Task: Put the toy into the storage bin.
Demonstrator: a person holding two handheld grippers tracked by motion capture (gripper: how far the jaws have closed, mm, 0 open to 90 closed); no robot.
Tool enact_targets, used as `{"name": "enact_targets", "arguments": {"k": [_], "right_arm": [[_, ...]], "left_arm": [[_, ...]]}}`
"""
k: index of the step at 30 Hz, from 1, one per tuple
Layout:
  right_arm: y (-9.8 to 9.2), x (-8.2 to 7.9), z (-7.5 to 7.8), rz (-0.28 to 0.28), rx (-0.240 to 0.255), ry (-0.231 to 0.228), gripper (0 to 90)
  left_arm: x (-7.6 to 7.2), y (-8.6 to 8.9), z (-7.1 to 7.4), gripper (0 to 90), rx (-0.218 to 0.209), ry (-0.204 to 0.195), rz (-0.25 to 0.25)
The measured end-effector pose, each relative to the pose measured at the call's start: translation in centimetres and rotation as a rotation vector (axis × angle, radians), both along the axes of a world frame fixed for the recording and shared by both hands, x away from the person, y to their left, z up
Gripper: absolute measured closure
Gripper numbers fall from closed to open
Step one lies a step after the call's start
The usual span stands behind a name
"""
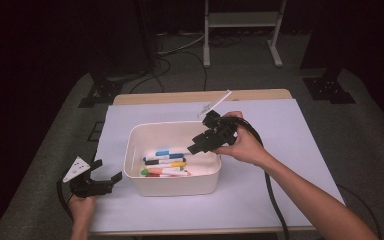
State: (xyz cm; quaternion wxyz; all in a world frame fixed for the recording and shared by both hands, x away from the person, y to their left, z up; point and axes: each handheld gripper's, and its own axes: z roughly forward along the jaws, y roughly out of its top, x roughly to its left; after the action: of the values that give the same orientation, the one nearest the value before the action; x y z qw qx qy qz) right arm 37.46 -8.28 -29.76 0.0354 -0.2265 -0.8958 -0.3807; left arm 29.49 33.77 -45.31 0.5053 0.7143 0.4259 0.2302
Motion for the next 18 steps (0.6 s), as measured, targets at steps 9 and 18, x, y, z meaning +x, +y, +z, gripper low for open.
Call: {"name": "enact_targets", "arguments": {"k": [9,18], "right_arm": [[-3.6,-0.2,0.6,-0.055,0.026,-0.014,53.6],[-7.9,-0.5,0.1,-0.133,0.057,-0.007,51.7]], "left_arm": [[0.0,0.0,0.0,0.0,0.003,-0.001,0.002],[0.0,0.0,0.0,0.0,0.001,-0.001,0.004]]}}
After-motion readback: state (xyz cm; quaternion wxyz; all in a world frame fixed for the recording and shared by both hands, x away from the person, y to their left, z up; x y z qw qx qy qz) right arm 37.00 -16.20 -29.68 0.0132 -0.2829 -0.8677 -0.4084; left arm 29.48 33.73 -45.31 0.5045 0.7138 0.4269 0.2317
